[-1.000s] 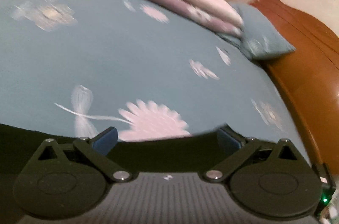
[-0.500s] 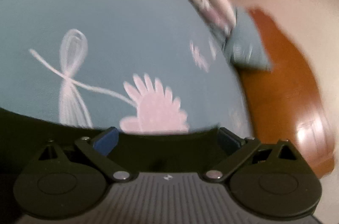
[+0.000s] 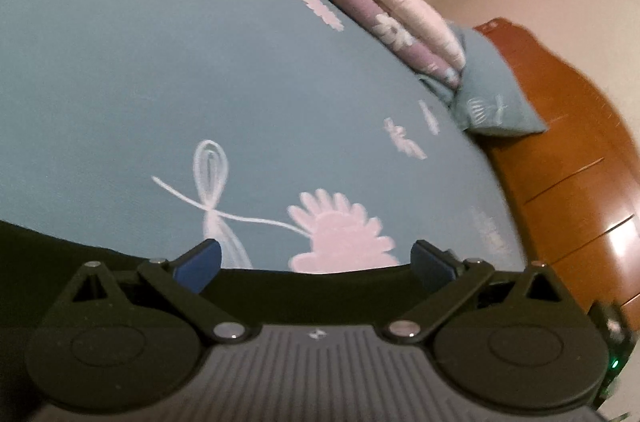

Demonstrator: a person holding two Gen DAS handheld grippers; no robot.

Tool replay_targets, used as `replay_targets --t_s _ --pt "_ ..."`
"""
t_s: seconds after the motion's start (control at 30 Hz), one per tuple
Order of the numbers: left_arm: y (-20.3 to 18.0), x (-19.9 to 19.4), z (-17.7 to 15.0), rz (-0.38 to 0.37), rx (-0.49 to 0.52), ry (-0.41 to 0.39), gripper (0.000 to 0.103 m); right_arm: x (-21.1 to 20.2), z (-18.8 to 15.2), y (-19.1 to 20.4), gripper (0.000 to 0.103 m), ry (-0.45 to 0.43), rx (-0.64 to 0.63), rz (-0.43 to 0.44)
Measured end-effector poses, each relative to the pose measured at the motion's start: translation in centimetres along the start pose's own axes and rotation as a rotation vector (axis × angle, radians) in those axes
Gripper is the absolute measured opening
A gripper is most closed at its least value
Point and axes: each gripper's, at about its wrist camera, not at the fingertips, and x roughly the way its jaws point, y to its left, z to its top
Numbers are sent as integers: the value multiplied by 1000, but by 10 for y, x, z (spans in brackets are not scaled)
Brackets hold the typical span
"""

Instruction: Fold clothes

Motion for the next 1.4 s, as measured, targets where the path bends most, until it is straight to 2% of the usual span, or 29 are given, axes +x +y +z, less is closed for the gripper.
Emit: replay_targets --t_s 0.07,0.1,0.23,0.33,0.4,0.43,0.47,0.57,0.63,0.7,0.73,0.87,0.97,1.07,1.13,1.27,1.3,1.4 --pt "3 -5 0 10 5 -13 100 18 5 9 50 29 -12 14" --pt "5 -8 1 9 1 -16 100 26 7 12 49 41 -6 17" --pt "10 -10 3 20 -2 -18 100 41 8 18 49 36 13 8" --pt "10 -6 3 37 8 -5 100 25 8 13 50 15 46 -2" --pt "9 -5 2 25 15 1 100 7 6 5 57 -16 59 -40" --pt "8 -4 1 16 21 3 100 -1 3 -3 64 -20 67 -80" --pt "7 -3 1 14 24 7 100 -8 0 -12 66 -20 75 -130" --pt "7 1 0 22 29 17 100 -19 -12 -43 66 -4 123 -242" --pt "7 1 0 24 34 18 100 -19 -16 -61 66 5 171 -277" --pt "7 1 0 20 34 17 100 -17 -18 -73 60 3 186 -291" --pt "7 1 0 16 34 16 100 -16 -16 -77 51 -3 188 -295" --pt "5 -1 0 -13 32 15 100 -13 -8 -92 38 -38 224 -290" --pt "5 -1 0 -46 24 14 100 -4 0 -84 38 -47 197 -239" --pt "6 2 -1 -24 31 18 100 14 3 -68 38 -3 119 -224" --pt "8 5 -1 -10 24 27 100 28 0 -62 39 39 141 -139" --pt "12 4 -1 -11 13 26 100 20 4 -56 39 23 91 -46" --pt "13 3 -1 -15 10 25 100 14 8 -61 40 14 94 -49" --pt "14 1 -1 -26 1 21 100 -3 21 -93 50 -17 76 -146"
